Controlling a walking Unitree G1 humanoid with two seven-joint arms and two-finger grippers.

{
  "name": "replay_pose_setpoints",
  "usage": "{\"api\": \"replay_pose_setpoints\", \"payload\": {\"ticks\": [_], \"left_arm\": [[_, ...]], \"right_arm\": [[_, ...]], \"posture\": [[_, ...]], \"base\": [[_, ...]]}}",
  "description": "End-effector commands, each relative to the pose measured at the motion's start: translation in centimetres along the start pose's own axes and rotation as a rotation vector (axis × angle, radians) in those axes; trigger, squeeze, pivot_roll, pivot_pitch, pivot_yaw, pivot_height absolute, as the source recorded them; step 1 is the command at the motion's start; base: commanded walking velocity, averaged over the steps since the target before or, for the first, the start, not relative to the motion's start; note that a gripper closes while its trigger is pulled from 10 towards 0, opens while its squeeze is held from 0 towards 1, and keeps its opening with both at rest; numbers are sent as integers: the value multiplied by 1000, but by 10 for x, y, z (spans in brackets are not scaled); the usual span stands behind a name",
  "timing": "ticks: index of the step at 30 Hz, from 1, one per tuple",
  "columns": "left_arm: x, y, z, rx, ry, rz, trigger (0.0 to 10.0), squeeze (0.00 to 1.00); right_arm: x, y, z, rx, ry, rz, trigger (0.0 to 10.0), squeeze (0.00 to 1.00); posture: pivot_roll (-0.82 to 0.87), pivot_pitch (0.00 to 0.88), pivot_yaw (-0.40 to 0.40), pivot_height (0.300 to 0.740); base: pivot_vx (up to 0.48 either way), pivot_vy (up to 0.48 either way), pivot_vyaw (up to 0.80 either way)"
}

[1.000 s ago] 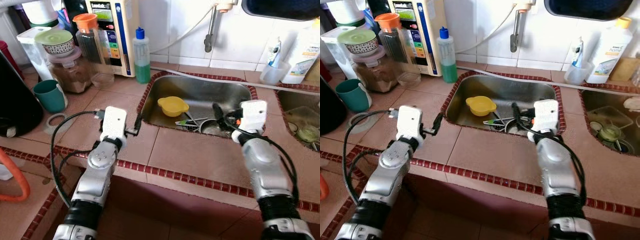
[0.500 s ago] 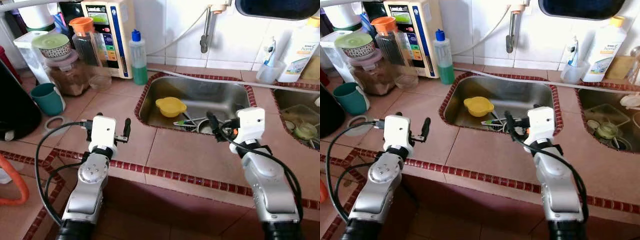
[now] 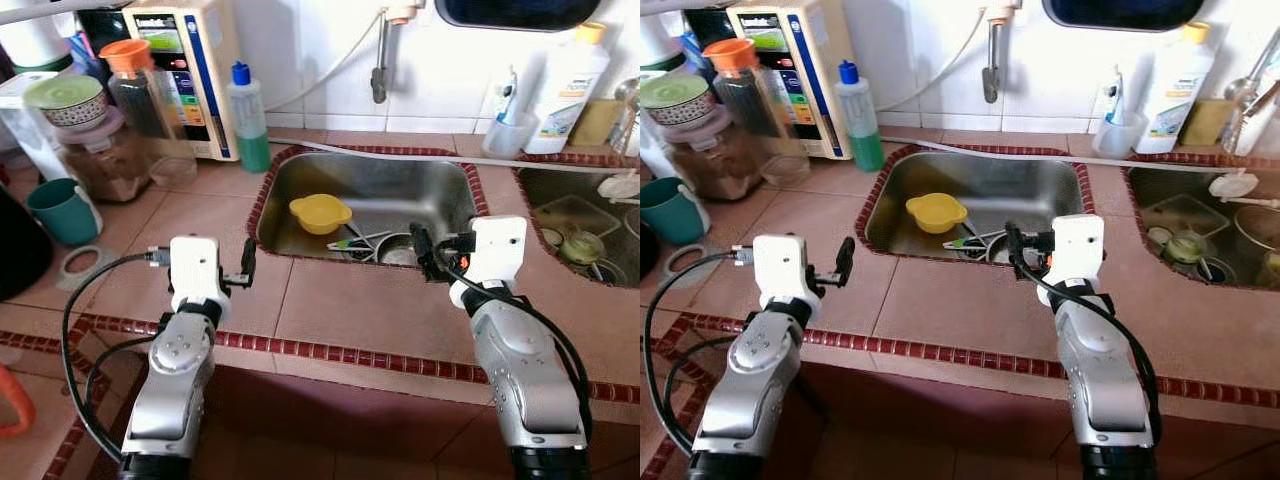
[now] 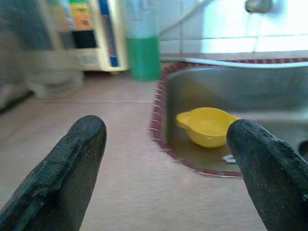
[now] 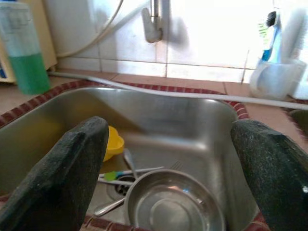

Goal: Kitchen organization

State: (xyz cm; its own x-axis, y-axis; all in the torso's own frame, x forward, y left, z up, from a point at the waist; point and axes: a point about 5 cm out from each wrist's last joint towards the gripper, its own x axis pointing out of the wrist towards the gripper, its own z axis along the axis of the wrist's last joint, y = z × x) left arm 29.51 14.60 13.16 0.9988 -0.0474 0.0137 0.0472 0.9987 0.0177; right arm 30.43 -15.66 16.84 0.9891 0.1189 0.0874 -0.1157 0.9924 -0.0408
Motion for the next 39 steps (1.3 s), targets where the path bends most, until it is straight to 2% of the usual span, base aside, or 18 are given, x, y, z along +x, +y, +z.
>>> {"api": "replay_pose_setpoints", "payload": {"ticks": [1, 7, 15, 22, 39], "left_arm": [[-2, 2, 2, -8, 1, 17, 10000, 0], [-5, -5, 0, -18, 7, -3, 10000, 0], [-2, -5, 3, -31, 14, 15, 10000, 0], [-3, -5, 1, -99, 36, 15, 10000, 0], [-2, -5, 1, -105, 61, 2, 10000, 0]], "right_arm": [[2, 2, 7, 5, -15, 0, 10000, 0], [2, 4, 10, 10, -19, 6, 10000, 0], [2, 8, 11, 16, -15, 13, 10000, 0], [0, 7, 7, 36, 1, 5, 10000, 0], [1, 8, 5, 48, 19, 2, 10000, 0]], "posture": [[-52, 0, 60, 740], [-59, 0, 55, 740], [-65, 2, 57, 740], [-65, 8, 55, 740], [-65, 14, 55, 740]], "base": [[0, 0, -669], [0, 0, -191], [0, 0, 0], [0, 0, 0], [0, 0, 0]]}}
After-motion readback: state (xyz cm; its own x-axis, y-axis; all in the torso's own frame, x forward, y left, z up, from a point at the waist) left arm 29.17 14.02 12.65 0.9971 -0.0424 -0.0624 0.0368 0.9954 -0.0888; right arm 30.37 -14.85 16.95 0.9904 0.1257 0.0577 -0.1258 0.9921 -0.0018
